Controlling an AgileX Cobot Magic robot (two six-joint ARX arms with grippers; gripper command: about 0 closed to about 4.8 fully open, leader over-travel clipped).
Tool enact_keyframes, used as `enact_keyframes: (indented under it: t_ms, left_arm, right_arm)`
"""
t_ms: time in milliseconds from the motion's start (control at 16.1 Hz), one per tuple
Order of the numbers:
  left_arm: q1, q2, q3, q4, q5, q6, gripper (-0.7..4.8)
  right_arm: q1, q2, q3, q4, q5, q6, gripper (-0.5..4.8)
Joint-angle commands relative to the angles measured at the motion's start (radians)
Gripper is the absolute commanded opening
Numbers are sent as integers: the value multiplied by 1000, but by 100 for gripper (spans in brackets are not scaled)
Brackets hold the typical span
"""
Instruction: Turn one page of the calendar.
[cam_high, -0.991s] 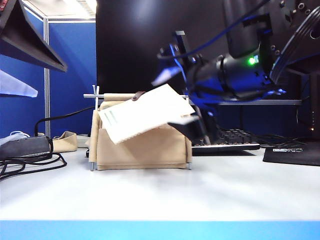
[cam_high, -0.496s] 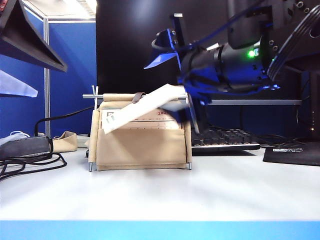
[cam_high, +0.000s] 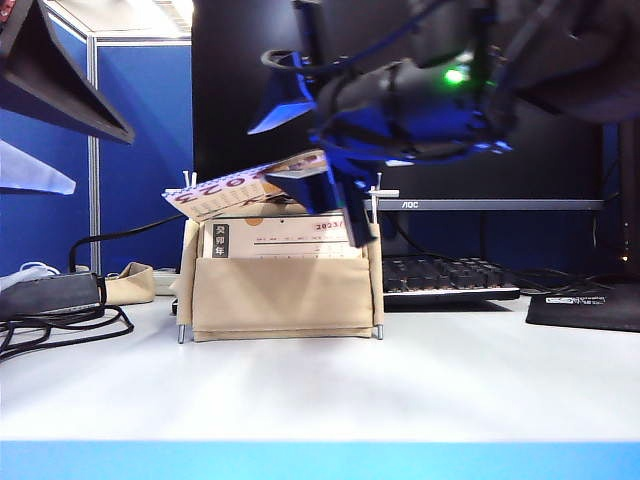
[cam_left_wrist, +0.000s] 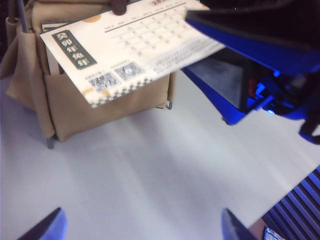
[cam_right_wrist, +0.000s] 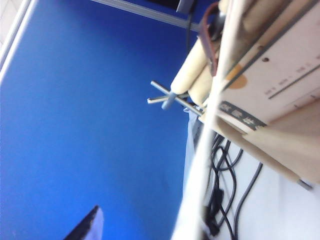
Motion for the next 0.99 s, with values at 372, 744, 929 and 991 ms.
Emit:
enact_keyframes:
  t_ms: [372,744,929,991]
  left_arm:
    - [0,-2,3,-8,8,1,404]
    - [0,-2,3,-58,8,1,404]
    - [0,-2,3,-69,8,0,404]
    - [0,-2,3,-68,8,0,404]
  right_arm:
    - [1,11,81,21,29,-8,-6]
    - [-5,10,105,95,49,-8,25]
    - [-21,11,119,96,65,-3,111]
    - [-30,10,124,97,66,-2,113]
